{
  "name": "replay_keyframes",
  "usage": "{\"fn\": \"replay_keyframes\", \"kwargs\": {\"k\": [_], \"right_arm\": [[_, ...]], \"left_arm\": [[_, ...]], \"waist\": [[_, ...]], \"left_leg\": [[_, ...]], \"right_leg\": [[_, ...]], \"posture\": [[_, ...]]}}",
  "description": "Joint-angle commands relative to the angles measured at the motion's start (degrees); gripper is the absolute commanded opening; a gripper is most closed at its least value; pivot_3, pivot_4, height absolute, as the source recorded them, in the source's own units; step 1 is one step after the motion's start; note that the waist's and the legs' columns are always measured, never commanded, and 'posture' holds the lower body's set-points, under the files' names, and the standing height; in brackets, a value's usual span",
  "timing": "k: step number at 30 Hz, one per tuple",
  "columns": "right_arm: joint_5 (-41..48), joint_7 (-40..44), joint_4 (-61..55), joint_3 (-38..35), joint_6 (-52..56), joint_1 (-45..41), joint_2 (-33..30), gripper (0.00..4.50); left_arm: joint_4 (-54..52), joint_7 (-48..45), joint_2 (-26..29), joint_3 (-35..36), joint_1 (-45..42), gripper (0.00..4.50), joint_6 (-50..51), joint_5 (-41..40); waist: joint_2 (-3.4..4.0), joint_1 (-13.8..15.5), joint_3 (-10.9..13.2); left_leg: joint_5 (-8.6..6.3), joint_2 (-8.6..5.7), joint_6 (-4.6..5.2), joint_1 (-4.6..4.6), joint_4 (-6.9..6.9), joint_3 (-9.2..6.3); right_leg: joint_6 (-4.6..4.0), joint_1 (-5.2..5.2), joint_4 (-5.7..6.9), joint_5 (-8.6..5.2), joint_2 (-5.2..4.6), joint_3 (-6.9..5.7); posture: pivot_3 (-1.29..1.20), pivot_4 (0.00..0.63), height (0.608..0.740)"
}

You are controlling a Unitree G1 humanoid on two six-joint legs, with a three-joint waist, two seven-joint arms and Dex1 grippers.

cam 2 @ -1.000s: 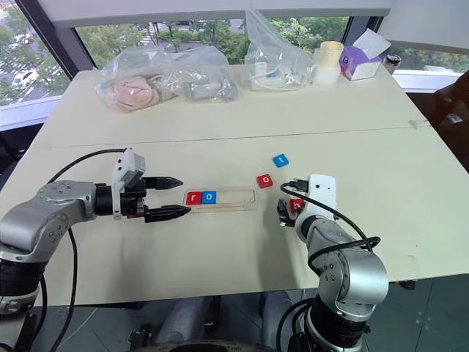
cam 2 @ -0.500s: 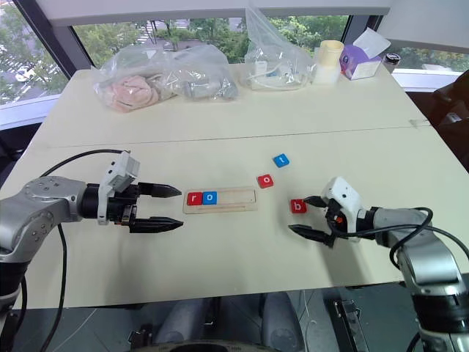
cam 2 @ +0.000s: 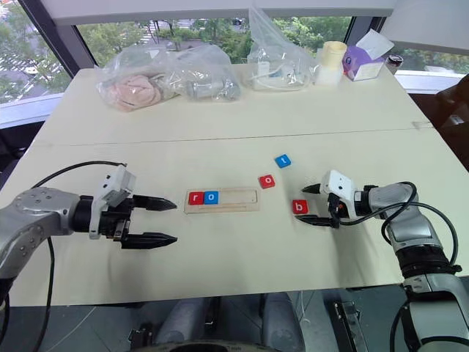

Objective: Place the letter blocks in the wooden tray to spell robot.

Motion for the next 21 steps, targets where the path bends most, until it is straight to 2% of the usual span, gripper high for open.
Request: {"fn": "replay_keyframes", "kwargs": {"k": [1,3,4,7,10,15,21], "right_arm": [[-0.03,1.29,-0.3,0.63,-1.35,-0.07,-0.13,2.22],[0.12,1.27,-2.04,0.79,-1.04,0.07,-0.1,1.17],[0.26,0.63,-3.79,0.84,0.26,-0.29,0.1,1.14],[5.34,-2.29,-15.23,0.96,14.89,-3.75,2.56,1.14],[4.28,-5.73,-22.87,4.68,23.34,-9.15,6.38,1.14],[-1.22,-10.15,-21.54,11.7,26.53,-14.96,11.6,1.14],[-5.78,-13.75,-18.04,18.27,28.55,-18.79,17.98,1.14]], "left_arm": [[-1.28,0.59,0.85,2.63,0.47,4.5,-0.9,-0.27],[-0.77,0.53,1.28,3.05,1.04,4.5,-1.38,0.2],[-0.28,0.45,1.7,3.19,1.41,4.5,-2.0,0.9],[1.3,0.61,2.36,4.34,1.93,4.5,-2.87,1.64],[2.77,0.06,2.88,5.33,2.11,4.5,-3.35,1.82],[4.03,0.28,3.28,5.46,2.79,4.5,-4.88,3.29],[3.81,1.31,2.13,5.43,3.4,4.5,-5.35,3.36]], "waist": [[0.0,0.01,0.0],[0.0,0.01,0.0],[0.01,0.01,0.0],[0.02,-0.28,0.01],[0.08,-0.53,0.04],[0.05,0.57,0.02],[0.05,0.43,0.03]], "left_leg": [[0.0,0.0,0.0,0.0,0.01,-0.01],[0.01,0.0,-0.02,0.0,0.02,-0.01],[0.01,0.0,-0.02,0.02,0.02,0.0],[0.01,0.02,-0.02,0.01,-0.01,0.0],[0.01,0.05,-0.03,0.0,-0.01,0.01],[0.02,0.04,-0.06,-0.02,-0.02,-0.1],[0.03,-0.1,-0.08,-0.15,-0.04,-0.02]], "right_leg": [[0.0,0.01,0.0,0.0,0.0,0.0],[0.0,0.01,0.02,0.01,0.0,0.01],[0.0,0.01,0.03,0.01,0.0,0.01],[-0.01,-0.08,0.11,0.01,0.01,0.06],[-0.04,-0.28,0.33,0.02,0.05,0.2],[-0.06,-0.2,0.25,-0.01,0.07,0.07],[-0.02,-0.25,0.07,0.03,-0.03,0.13]], "posture": [[0.0,0.15,0.74],[0.0,0.15,0.74],[0.0,0.15,0.74],[0.0,0.15,0.74],[0.0,0.15,0.74],[0.0,0.15,0.74],[0.0,0.15,0.74]]}}
